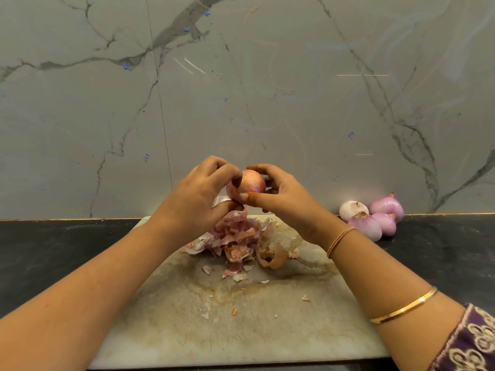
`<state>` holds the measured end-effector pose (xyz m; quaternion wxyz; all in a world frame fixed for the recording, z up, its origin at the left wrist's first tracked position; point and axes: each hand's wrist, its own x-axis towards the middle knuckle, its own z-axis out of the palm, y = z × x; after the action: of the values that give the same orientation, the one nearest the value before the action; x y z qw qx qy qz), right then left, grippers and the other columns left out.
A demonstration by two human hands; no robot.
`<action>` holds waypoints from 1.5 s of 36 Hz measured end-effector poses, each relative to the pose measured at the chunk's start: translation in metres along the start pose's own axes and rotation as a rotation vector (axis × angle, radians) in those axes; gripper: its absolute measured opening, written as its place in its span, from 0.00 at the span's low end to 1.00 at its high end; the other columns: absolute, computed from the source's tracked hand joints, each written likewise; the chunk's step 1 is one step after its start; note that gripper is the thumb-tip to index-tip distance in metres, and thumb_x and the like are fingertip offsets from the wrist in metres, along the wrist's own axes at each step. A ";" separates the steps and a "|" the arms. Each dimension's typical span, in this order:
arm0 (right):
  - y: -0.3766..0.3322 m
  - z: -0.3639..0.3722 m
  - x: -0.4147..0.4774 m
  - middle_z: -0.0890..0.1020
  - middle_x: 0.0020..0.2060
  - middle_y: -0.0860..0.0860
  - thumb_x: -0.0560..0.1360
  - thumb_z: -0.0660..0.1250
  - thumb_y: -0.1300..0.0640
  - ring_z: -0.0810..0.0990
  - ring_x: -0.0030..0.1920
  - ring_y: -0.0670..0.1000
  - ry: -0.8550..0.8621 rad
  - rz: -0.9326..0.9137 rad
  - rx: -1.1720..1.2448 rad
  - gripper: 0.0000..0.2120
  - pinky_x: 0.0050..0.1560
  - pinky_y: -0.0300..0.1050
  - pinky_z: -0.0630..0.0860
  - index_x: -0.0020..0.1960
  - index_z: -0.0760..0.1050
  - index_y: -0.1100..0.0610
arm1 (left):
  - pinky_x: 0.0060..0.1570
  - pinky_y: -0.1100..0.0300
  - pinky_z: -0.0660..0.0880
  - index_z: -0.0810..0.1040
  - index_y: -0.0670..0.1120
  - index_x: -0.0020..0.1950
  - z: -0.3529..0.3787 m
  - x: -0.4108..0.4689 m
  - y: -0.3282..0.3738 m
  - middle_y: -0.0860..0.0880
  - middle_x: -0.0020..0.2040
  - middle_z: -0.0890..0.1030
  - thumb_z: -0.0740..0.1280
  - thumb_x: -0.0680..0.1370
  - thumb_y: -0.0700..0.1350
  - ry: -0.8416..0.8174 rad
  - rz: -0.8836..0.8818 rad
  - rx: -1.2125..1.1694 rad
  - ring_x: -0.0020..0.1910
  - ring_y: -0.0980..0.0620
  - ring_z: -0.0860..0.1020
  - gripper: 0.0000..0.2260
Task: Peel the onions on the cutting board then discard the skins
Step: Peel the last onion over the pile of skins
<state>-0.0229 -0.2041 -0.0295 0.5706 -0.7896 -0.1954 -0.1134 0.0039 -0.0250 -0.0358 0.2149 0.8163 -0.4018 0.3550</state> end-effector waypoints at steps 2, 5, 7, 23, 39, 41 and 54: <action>-0.001 0.000 0.000 0.74 0.54 0.47 0.74 0.72 0.58 0.76 0.50 0.46 0.002 -0.003 -0.001 0.25 0.40 0.29 0.74 0.68 0.68 0.54 | 0.46 0.47 0.78 0.73 0.48 0.56 0.000 0.000 0.000 0.47 0.53 0.73 0.75 0.71 0.41 0.007 0.001 0.007 0.48 0.49 0.73 0.17; -0.001 0.001 0.000 0.74 0.57 0.49 0.73 0.72 0.59 0.77 0.54 0.49 0.000 -0.011 -0.034 0.25 0.49 0.35 0.78 0.68 0.68 0.53 | 0.48 0.49 0.77 0.68 0.54 0.59 0.000 0.000 -0.001 0.49 0.54 0.73 0.72 0.70 0.48 0.005 -0.021 -0.045 0.49 0.49 0.74 0.21; 0.000 0.001 0.000 0.74 0.59 0.51 0.73 0.73 0.59 0.77 0.57 0.51 -0.007 -0.010 -0.052 0.26 0.57 0.43 0.78 0.68 0.69 0.53 | 0.49 0.50 0.77 0.66 0.57 0.60 -0.001 0.000 -0.003 0.51 0.54 0.72 0.73 0.70 0.48 -0.005 -0.022 -0.044 0.49 0.50 0.74 0.23; -0.001 0.003 -0.002 0.75 0.59 0.51 0.73 0.73 0.56 0.77 0.58 0.53 -0.002 -0.021 -0.090 0.27 0.60 0.48 0.78 0.69 0.68 0.54 | 0.43 0.50 0.77 0.66 0.56 0.59 -0.002 -0.001 -0.001 0.48 0.51 0.72 0.73 0.71 0.45 -0.022 0.007 -0.006 0.45 0.49 0.73 0.22; -0.001 -0.001 0.001 0.77 0.52 0.56 0.79 0.64 0.50 0.76 0.42 0.50 -0.037 0.050 0.046 0.15 0.43 0.41 0.75 0.62 0.68 0.54 | 0.43 0.51 0.77 0.73 0.49 0.52 -0.001 0.000 -0.001 0.47 0.53 0.73 0.72 0.72 0.38 -0.041 0.037 0.059 0.48 0.48 0.73 0.14; 0.000 -0.003 0.003 0.77 0.49 0.57 0.80 0.63 0.50 0.76 0.41 0.51 -0.011 0.077 0.085 0.10 0.43 0.43 0.75 0.57 0.68 0.54 | 0.43 0.54 0.77 0.76 0.44 0.49 -0.002 0.000 0.001 0.46 0.54 0.74 0.69 0.72 0.40 -0.033 0.067 0.067 0.48 0.48 0.74 0.07; 0.004 -0.003 0.006 0.76 0.56 0.58 0.79 0.63 0.53 0.78 0.51 0.55 0.053 0.119 0.117 0.11 0.43 0.41 0.77 0.60 0.69 0.53 | 0.52 0.67 0.73 0.75 0.42 0.56 -0.003 0.002 0.005 0.52 0.49 0.75 0.70 0.73 0.44 0.046 0.015 -0.077 0.47 0.57 0.74 0.14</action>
<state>-0.0153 -0.2070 -0.0296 0.6264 -0.7619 -0.1390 -0.0887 -0.0003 -0.0266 -0.0320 0.2527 0.7960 -0.4164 0.3594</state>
